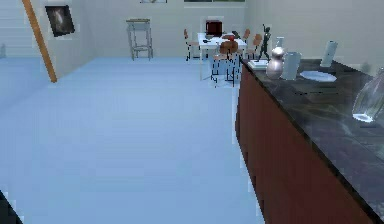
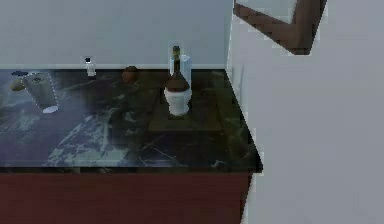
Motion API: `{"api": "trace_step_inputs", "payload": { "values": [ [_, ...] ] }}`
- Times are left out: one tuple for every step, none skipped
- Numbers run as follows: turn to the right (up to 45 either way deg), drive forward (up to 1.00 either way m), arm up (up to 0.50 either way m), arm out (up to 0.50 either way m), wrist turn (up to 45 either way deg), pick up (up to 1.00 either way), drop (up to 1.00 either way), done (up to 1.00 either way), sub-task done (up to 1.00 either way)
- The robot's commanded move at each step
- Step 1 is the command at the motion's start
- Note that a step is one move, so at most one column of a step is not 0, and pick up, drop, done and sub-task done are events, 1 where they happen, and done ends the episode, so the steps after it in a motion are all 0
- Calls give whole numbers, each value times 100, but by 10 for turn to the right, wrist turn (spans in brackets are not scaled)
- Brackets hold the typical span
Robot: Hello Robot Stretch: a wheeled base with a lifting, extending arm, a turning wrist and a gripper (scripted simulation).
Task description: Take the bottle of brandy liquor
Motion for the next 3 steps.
{"api": "trace_step_inputs", "payload": {
  "values": [
    [0, 0, 50, 0, 0, 0, 0, 0, 0],
    [0, 0, 38, 0, 0, 0, 0, 0, 0],
    [0, 0, 0, 46, 0, 0, 0, 0, 0]
  ]
}}
